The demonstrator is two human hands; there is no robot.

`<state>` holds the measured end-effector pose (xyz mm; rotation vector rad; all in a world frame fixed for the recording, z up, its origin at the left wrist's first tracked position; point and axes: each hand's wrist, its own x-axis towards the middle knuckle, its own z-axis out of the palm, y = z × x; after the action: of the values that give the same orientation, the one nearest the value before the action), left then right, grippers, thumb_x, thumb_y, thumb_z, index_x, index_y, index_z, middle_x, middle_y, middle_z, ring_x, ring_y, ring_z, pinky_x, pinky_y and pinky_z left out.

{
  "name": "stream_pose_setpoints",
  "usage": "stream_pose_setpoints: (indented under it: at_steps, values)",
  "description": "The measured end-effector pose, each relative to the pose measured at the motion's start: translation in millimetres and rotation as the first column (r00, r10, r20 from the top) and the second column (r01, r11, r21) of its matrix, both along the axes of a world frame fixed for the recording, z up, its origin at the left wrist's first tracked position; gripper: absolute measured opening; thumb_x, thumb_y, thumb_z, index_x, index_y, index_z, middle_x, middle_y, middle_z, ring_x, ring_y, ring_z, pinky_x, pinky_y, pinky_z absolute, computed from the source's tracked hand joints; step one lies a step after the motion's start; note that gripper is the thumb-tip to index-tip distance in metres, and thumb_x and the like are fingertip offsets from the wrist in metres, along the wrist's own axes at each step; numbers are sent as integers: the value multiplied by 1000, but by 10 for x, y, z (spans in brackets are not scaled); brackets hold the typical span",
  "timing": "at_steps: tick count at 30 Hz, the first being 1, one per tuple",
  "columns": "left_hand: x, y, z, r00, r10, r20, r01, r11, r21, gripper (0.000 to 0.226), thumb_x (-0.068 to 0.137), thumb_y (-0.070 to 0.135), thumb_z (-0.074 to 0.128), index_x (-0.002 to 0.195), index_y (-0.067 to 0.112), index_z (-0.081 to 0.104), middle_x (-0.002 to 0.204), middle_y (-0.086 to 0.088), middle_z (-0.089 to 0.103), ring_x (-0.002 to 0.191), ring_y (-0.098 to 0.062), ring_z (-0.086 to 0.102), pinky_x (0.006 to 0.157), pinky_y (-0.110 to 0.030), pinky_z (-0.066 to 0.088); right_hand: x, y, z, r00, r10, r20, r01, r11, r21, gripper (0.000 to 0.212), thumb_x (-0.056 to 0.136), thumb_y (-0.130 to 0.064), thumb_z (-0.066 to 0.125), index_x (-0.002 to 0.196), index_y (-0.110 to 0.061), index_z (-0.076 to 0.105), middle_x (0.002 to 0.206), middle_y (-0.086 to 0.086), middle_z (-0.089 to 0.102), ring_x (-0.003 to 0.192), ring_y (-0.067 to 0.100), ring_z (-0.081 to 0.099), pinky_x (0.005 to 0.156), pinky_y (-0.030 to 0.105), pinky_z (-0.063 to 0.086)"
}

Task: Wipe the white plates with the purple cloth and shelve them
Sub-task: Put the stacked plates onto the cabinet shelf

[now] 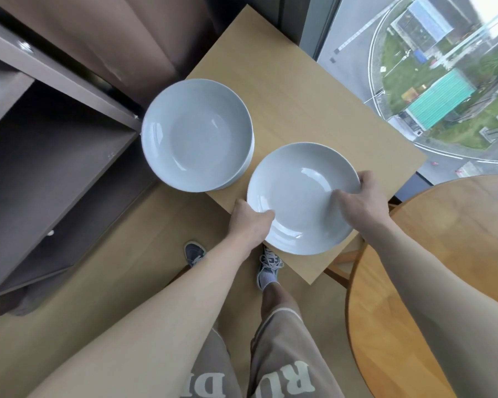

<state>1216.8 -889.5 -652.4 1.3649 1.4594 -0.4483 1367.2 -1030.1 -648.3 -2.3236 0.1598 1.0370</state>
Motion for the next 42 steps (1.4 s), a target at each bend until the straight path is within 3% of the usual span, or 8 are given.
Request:
stream_pose_setpoints:
  at_steps: [12, 16, 21, 24, 26, 31, 39, 42]
  values:
    - [187, -131, 48, 966, 258, 17, -259, 963, 72, 43, 87, 9, 58, 128, 4, 50, 125, -10, 61, 110, -32, 61, 91, -38, 53, -77, 6, 124, 992, -128, -15, 129, 989, 78, 30, 93, -14, 51, 123, -17, 52, 109, 2, 59, 83, 10, 55, 59, 29, 42]
    - [144, -122, 7, 961, 276, 26, -277, 959, 53, 47, 87, 8, 59, 133, 3, 49, 124, -8, 60, 109, -29, 61, 88, -37, 53, -33, -15, 104, 990, -142, -20, 143, 988, 61, 31, 90, -18, 55, 121, -21, 54, 128, 9, 56, 104, 26, 62, 75, 36, 52]
    - [14, -106, -104, 950, 303, 80, -304, 953, -10, 55, 84, 10, 72, 131, 14, 44, 113, 2, 61, 104, -20, 62, 83, -32, 50, -56, -46, 15, 997, -76, -21, 77, 995, 63, 35, 88, -20, 63, 120, -20, 48, 123, 7, 55, 106, 27, 60, 78, 40, 53]
    - [-91, -68, -205, 931, 358, 77, -345, 928, -140, 75, 69, 21, 83, 137, 14, 51, 123, -1, 70, 109, -20, 69, 100, -39, 56, -42, -46, -15, 996, -62, -59, 68, 992, 103, 52, 87, -23, 71, 131, -22, 43, 126, 1, 55, 110, 26, 60, 88, 45, 56]
    - [-164, -36, -274, 924, 369, 97, -340, 912, -228, 65, 74, 19, 85, 134, 18, 59, 119, 0, 74, 107, -19, 72, 100, -42, 57, -5, -54, -46, 984, -102, -144, 121, 984, 134, 73, 80, -27, 78, 144, -25, 42, 131, -1, 57, 111, 26, 62, 92, 48, 57]
    - [-195, 46, -382, 922, 362, 139, -297, 890, -348, 43, 87, 9, 76, 128, 17, 66, 115, -2, 78, 110, -24, 72, 99, -45, 57, 75, -96, -196, 914, -181, -363, 274, 935, 223, 31, 84, -3, 72, 102, -27, 65, 96, 2, 73, 89, 31, 71, 83, 54, 61]
    - [-218, -10, -494, 879, 442, 178, -346, 848, -401, 47, 86, 3, 76, 130, 12, 65, 111, -9, 79, 106, -32, 74, 95, -59, 58, 42, -145, -260, 908, -201, -367, 309, 914, 262, 30, 86, 0, 70, 102, -25, 65, 80, -5, 74, 76, 21, 71, 61, 36, 59]
    - [-267, -65, -475, 876, 443, 189, -343, 849, -401, 53, 75, 9, 81, 126, 12, 67, 107, -8, 80, 104, -33, 75, 96, -60, 57, -48, -218, -259, 903, -223, -368, 327, 911, 252, 34, 85, -2, 68, 110, -25, 64, 95, 1, 73, 87, 28, 70, 70, 42, 61]
